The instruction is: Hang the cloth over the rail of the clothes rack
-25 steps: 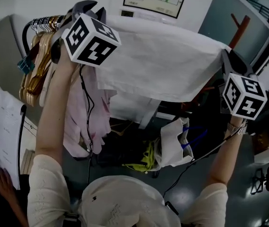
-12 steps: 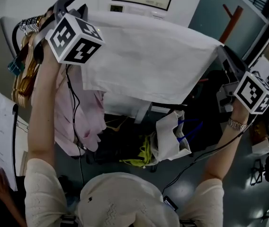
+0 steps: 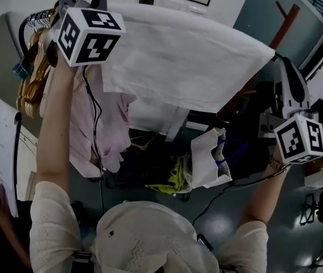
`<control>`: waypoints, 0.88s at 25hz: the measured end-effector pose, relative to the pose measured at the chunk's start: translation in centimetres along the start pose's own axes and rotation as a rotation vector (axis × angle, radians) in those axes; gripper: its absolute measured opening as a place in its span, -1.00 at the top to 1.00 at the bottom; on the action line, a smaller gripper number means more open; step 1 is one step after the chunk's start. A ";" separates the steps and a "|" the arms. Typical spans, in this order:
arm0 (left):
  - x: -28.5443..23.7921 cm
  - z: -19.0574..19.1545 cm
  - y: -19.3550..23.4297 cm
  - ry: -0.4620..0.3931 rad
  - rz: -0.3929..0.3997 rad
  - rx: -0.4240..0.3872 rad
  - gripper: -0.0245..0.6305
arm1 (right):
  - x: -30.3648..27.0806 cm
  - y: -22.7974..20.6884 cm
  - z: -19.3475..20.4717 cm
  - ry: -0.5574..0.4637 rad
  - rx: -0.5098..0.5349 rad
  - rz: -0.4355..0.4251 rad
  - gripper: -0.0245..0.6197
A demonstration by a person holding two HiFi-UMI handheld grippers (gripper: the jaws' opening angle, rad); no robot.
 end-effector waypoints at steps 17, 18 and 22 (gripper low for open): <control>21.6 6.7 -14.8 -0.315 0.409 0.723 0.89 | 7.3 15.3 12.6 0.037 -0.267 -0.099 0.87; 22.6 7.7 -16.7 -0.279 0.455 0.732 0.89 | 7.9 16.4 14.2 0.084 -0.290 -0.097 0.87; 26.5 10.8 -21.7 -0.164 0.574 0.795 0.89 | 11.1 19.9 19.3 0.240 -0.374 -0.079 0.87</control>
Point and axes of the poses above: the fingertips, and each gripper's own axes: x backward along the fingers, y to its left, z out of its underside, the point moved 4 cm from there along x, backward along the fingers, and after that the axes turned 3 degrees about x, right-handed, at the moved point
